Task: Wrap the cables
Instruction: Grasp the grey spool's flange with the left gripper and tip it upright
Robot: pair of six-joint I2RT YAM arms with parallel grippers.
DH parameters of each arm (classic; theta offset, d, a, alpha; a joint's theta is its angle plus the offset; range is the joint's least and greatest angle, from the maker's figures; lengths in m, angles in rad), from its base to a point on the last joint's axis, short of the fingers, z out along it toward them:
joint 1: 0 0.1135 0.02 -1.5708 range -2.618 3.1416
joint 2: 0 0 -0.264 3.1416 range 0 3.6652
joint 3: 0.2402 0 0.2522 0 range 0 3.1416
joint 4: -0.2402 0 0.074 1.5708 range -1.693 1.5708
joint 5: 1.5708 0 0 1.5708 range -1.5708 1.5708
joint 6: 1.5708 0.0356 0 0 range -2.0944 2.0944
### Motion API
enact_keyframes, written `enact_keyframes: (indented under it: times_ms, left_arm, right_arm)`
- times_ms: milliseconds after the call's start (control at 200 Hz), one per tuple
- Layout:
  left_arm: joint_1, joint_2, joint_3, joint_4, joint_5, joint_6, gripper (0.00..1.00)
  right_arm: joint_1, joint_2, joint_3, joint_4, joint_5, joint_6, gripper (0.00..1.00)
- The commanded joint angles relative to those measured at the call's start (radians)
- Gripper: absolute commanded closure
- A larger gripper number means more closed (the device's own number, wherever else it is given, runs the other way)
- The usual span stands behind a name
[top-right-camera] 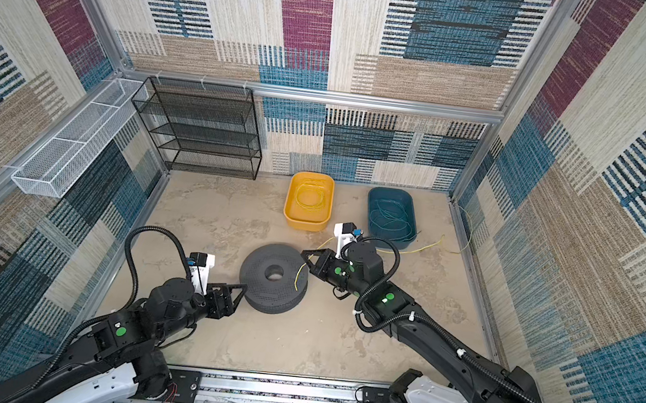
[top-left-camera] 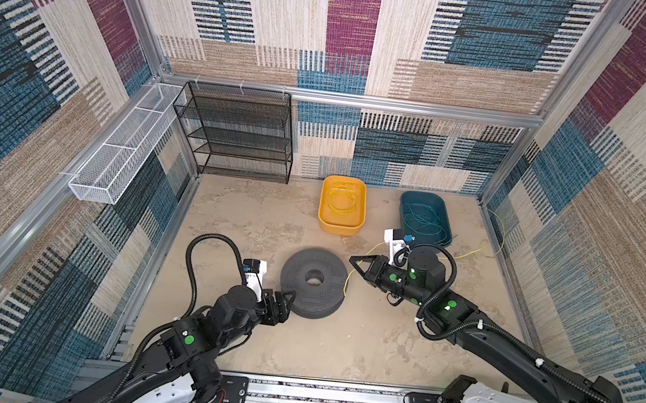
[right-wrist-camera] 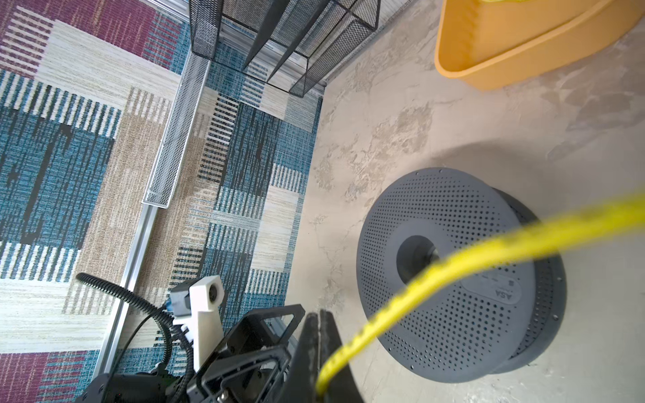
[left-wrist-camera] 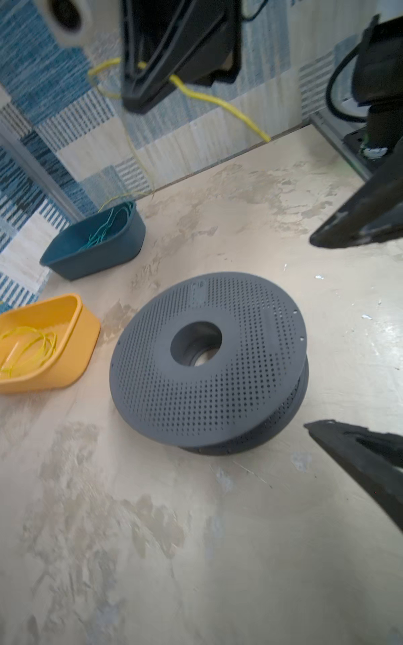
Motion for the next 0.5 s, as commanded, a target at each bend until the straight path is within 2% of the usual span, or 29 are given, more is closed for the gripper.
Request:
enact_keyframes:
  times_ms: [0, 210, 401, 496]
  left_arm:
    - [0.078, 0.026, -0.023, -0.004, 0.113, -0.091, 0.20]
    - [0.247, 0.136, -0.055, 0.102, 0.298, -0.109, 0.20]
    - [0.309, 0.229, -0.062, 0.176, 0.414, -0.069, 0.20]
    - [0.351, 0.252, -0.085, 0.235, 0.471, -0.094, 0.24]
  right_arm:
    - [0.000, 0.027, -0.001, 0.040, 0.003, -0.015, 1.00]
    - [0.000, 0.069, -0.008, 0.044, 0.001, -0.018, 1.00]
    - [0.000, 0.111, -0.044, 0.068, -0.005, -0.035, 1.00]
    - [0.000, 0.160, -0.076, 0.140, -0.061, -0.034, 1.00]
